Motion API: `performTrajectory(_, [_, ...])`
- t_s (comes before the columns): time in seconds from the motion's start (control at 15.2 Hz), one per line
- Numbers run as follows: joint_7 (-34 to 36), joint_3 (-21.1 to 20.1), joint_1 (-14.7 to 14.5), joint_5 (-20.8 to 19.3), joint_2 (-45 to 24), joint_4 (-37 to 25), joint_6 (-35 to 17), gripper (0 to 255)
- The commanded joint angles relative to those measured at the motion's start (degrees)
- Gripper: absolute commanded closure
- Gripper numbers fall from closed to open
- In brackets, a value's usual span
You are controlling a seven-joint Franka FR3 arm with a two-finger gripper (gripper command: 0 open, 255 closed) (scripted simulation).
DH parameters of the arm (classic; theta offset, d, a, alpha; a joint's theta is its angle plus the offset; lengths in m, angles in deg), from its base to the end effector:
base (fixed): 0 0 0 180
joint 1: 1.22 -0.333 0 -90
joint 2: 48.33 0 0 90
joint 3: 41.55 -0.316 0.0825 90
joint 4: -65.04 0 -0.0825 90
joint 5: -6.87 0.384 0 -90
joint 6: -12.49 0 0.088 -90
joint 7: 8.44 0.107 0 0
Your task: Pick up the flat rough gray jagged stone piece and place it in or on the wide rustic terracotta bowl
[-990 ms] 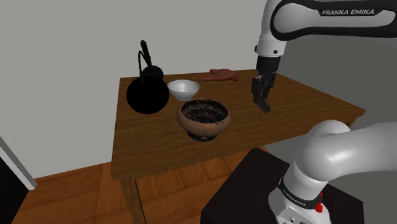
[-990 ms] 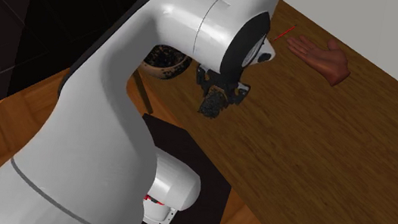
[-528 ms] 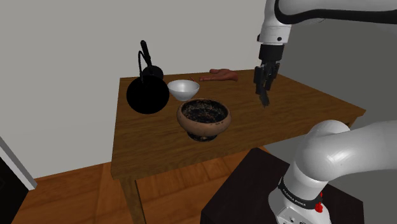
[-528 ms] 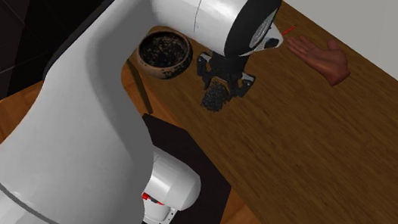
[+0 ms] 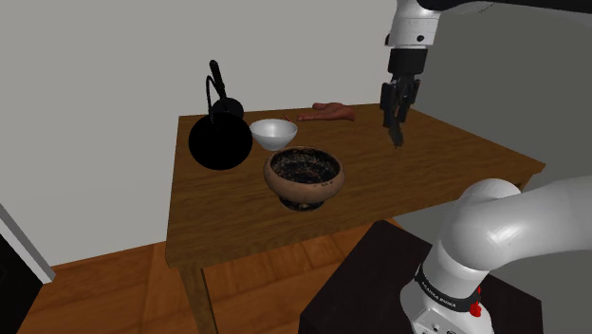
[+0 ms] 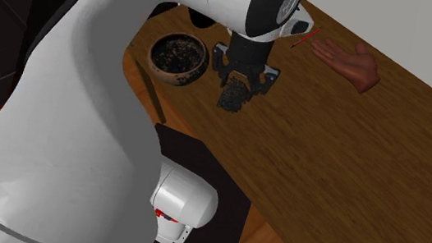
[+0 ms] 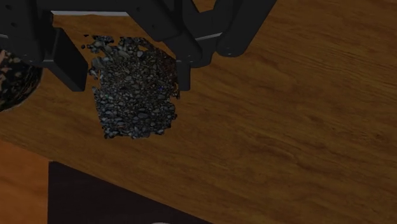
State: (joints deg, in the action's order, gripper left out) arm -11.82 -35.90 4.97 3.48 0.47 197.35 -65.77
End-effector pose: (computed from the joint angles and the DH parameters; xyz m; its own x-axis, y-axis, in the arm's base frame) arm 0.2585 -0.0736 0.6123 0.9886 -0.1182 -0.0931 -0.1206 -0.9925 -0.0209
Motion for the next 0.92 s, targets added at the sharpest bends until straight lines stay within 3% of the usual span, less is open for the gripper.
performTrajectory(0.0, [1.93, -1.81, -0.61, 1.64, -1.37, -1.19, -0.12, 255])
performTrajectory(0.86, [18.18, -16.46, -4.6, 11.78, -16.02, -11.92, -4.95, 255])
